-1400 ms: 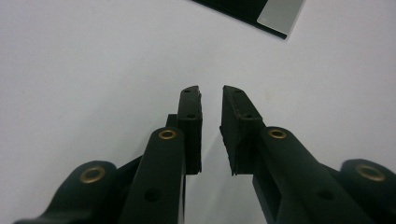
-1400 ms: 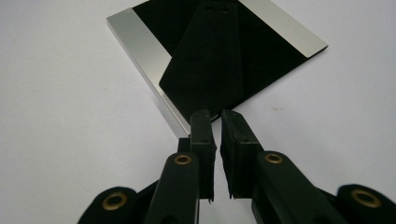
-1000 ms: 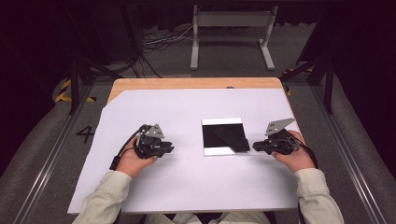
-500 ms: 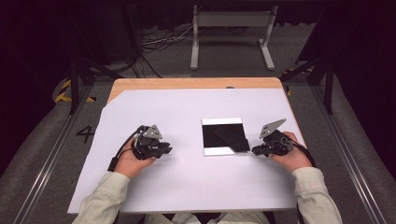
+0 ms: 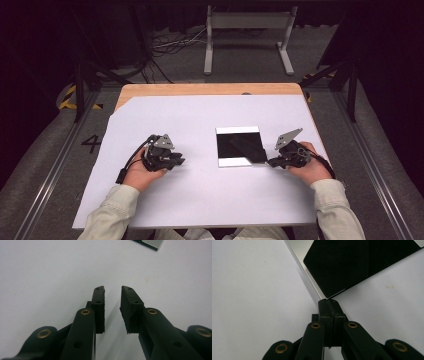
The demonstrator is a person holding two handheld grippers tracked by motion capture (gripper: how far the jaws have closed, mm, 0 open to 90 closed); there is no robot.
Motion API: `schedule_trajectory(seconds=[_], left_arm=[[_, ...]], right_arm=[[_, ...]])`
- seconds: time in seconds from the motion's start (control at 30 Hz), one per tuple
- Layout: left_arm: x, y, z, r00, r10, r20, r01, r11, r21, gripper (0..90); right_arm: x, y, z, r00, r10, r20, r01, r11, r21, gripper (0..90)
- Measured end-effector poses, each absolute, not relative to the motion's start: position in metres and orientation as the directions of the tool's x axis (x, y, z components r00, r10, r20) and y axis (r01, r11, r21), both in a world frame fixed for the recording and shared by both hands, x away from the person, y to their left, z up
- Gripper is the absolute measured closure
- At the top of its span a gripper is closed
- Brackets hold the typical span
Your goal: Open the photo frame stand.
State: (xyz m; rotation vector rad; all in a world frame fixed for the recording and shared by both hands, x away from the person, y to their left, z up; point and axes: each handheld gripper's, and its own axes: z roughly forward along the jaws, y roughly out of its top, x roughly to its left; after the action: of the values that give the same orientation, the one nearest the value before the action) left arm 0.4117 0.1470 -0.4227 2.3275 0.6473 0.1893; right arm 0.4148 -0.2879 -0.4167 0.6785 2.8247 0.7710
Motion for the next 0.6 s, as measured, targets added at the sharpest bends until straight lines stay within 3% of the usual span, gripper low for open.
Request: schedule_trajectory(seconds=[0.23, 0.6], left_arm=[[0.412, 0.147, -0.423, 0.864, 0.502, -0.044, 0.4, -0.629, 0.666, 73.4], [0.413, 0.148, -0.425, 0.862, 0.505, -0.045, 0.403, -0.628, 0.666, 72.3]], right_arm=[[0.414, -0.285, -0.414, -0.89, 0.455, -0.021, 0.378, 0.765, 0.522, 89.5], [0.411, -0.29, -0.398, -0.879, 0.476, -0.017, 0.366, 0.697, 0.616, 89.6]])
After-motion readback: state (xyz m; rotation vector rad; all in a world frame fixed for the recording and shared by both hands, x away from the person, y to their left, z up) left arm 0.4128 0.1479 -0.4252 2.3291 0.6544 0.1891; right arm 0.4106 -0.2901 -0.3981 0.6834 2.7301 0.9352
